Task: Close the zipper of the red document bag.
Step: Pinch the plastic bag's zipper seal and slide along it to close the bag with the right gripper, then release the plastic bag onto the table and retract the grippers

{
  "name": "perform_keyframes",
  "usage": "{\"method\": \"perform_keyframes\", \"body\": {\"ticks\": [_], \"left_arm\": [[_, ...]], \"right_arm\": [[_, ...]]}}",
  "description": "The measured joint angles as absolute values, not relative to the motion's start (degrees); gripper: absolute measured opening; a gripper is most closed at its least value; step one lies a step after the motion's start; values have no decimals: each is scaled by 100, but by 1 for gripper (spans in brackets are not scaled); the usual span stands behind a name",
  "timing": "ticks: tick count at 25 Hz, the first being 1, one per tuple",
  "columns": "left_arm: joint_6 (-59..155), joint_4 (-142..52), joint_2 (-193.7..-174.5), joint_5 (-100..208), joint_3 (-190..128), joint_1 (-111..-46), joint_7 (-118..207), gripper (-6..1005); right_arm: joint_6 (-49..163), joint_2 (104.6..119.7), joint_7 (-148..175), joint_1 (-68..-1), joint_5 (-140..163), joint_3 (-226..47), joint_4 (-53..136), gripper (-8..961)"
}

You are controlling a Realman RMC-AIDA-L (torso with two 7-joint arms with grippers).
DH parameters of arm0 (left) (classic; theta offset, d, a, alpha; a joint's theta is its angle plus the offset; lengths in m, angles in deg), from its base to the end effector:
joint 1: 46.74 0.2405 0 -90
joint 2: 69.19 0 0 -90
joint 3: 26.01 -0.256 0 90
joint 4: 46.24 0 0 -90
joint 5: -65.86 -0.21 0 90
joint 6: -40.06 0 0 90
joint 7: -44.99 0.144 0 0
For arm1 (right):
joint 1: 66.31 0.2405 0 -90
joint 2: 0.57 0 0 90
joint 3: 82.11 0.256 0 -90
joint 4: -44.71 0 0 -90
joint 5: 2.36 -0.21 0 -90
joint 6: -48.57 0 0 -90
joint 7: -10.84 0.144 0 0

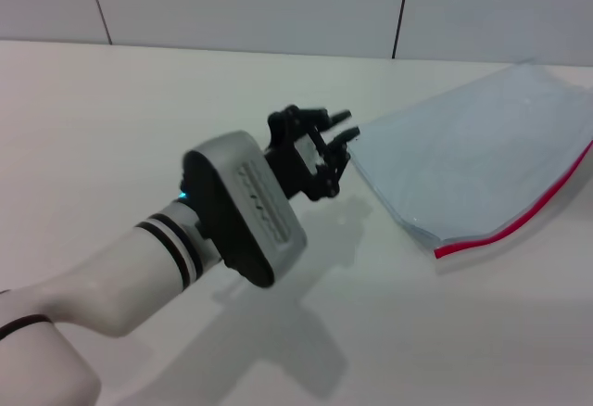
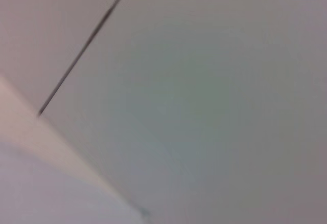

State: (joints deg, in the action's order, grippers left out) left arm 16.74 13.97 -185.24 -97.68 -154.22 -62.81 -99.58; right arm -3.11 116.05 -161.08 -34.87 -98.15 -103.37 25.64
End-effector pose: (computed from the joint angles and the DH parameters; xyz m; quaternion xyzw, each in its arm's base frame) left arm -0.1743 0.3257 -0.0945 -0.8613 0.1421 -0.1219 0.4723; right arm 0.3561 0.3866 0.0547 -0.7967 0.0409 0.0397 0.6016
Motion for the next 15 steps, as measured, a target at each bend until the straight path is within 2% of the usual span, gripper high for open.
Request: {"method": "perform_keyframes", "body": {"ticks": [3,8,15], "left_arm": [[1196,1237,-18516,-9338,-15396,-6286,-9971,113],[204,853,-18497,-8604,-15398,-6301,-10101,360],[-1400,1,-18447,-7731,-15348,-6470,-11431,550]], "right_arm": [[-776,11601,-16108,-3596,-10452,-10333,2818,325],[-1688,11583,-16103,-3787,-11495,-10329,3304,525],[-3203,11572,-15883,-3880,-12649,-10329,4209,708]]}}
